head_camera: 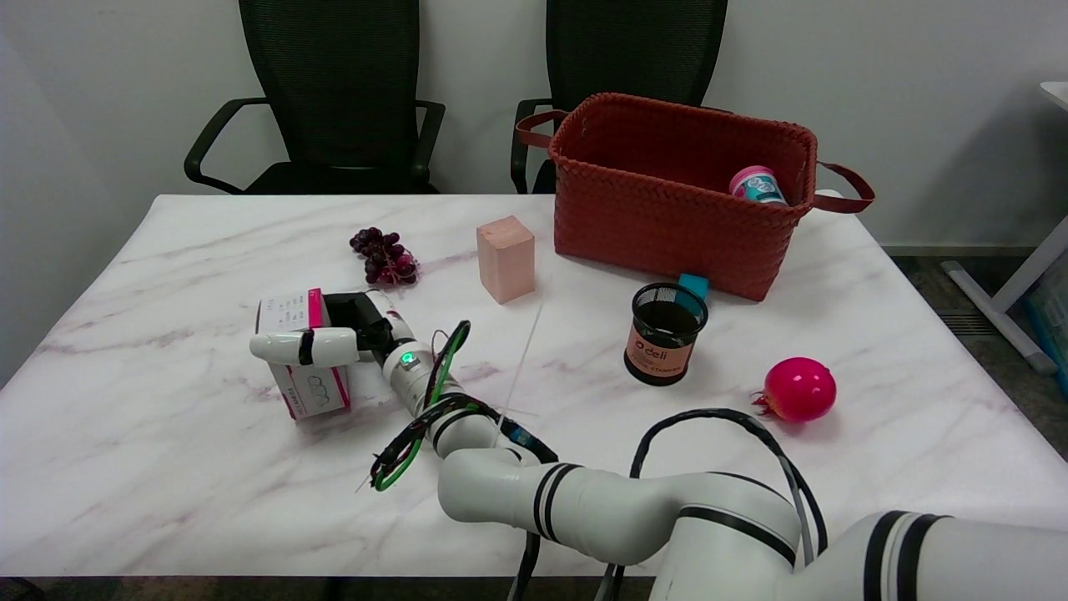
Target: Pick up the white paper box.
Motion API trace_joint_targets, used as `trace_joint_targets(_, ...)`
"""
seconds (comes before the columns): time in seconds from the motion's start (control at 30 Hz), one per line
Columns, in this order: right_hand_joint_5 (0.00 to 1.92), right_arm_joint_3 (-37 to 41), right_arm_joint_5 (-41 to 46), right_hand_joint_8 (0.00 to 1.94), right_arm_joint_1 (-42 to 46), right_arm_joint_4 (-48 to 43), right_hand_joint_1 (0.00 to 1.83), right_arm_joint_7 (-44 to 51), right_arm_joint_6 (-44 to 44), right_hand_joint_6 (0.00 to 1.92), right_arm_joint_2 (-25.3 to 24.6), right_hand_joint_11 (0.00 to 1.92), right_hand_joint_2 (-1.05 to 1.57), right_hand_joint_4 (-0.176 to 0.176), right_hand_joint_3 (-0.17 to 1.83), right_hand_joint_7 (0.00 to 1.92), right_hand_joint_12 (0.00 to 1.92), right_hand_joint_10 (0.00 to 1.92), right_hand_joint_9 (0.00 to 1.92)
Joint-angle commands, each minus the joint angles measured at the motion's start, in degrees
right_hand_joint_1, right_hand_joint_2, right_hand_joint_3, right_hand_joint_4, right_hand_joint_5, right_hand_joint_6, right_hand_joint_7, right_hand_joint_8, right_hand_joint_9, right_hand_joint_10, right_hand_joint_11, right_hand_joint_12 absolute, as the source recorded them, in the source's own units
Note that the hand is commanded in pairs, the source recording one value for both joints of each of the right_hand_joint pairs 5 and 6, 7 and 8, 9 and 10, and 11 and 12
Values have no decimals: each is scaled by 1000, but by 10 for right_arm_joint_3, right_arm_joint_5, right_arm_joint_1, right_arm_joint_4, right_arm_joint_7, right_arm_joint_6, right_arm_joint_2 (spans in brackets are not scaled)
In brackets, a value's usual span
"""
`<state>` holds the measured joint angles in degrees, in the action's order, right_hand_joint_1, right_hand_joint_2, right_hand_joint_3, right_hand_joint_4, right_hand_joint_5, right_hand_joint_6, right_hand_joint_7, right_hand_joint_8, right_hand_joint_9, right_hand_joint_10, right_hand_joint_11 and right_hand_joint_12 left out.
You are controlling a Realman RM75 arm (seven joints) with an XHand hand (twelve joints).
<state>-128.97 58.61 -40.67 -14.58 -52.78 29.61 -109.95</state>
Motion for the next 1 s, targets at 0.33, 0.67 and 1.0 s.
trace_joint_targets(0.33,1765,-9,-14,1470,47,-155,1373,1,24,1765,39,1176,1062,0,547,1470,1176,1301,1301)
trace_joint_targets(0.67,1920,-9,-34,1526,65,-205,1352,1,63,1920,59,1199,1110,0,555,1526,1199,1339,1339)
trace_joint_targets(1.0,1920,16,-47,1559,87,-335,1321,35,93,1920,131,1230,1242,0,534,1559,1230,1379,1379)
